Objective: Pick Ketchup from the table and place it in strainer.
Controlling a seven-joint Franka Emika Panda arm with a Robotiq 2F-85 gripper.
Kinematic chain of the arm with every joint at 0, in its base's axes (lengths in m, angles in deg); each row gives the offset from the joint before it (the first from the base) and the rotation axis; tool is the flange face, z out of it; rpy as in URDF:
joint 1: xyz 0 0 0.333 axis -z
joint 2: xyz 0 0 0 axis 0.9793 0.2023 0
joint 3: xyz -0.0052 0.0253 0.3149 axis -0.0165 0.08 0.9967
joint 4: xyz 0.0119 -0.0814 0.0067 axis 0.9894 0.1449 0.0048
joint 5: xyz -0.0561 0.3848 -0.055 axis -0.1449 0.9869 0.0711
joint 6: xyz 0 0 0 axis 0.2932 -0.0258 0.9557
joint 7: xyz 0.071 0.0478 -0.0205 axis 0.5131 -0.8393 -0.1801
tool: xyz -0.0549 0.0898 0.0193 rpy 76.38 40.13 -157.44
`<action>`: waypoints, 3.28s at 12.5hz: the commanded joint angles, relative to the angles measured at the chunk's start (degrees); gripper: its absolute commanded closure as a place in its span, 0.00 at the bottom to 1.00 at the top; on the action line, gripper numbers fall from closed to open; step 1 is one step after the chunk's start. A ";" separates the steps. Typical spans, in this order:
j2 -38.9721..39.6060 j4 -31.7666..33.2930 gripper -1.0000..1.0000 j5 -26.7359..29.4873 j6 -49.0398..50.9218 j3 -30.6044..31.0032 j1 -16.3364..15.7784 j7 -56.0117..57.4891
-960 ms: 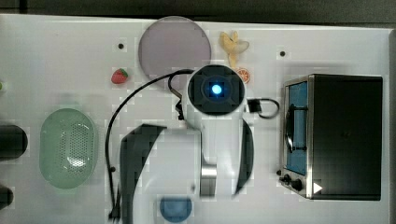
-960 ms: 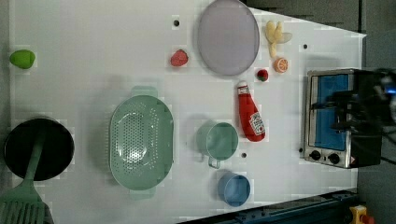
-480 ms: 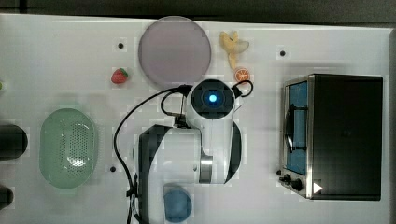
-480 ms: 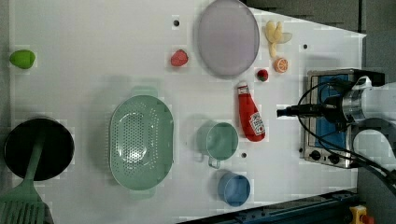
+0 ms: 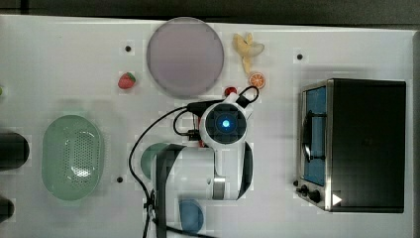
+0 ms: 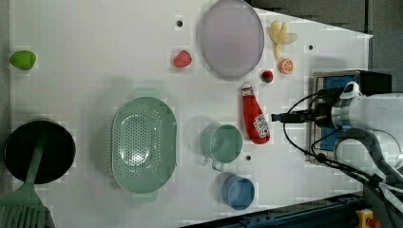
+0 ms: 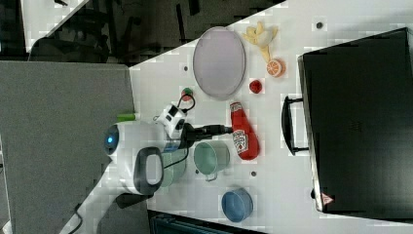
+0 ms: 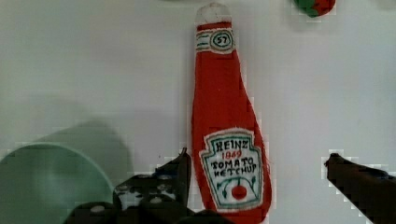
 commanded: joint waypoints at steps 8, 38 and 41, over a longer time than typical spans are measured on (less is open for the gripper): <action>14.14 3.27 0.04 0.33 -17.16 -0.05 0.45 3.69; -10.98 -11.21 0.37 2.00 16.78 30.28 -2.42 -37.47; -4.14 -11.18 0.37 1.98 9.86 35.37 -2.61 -49.02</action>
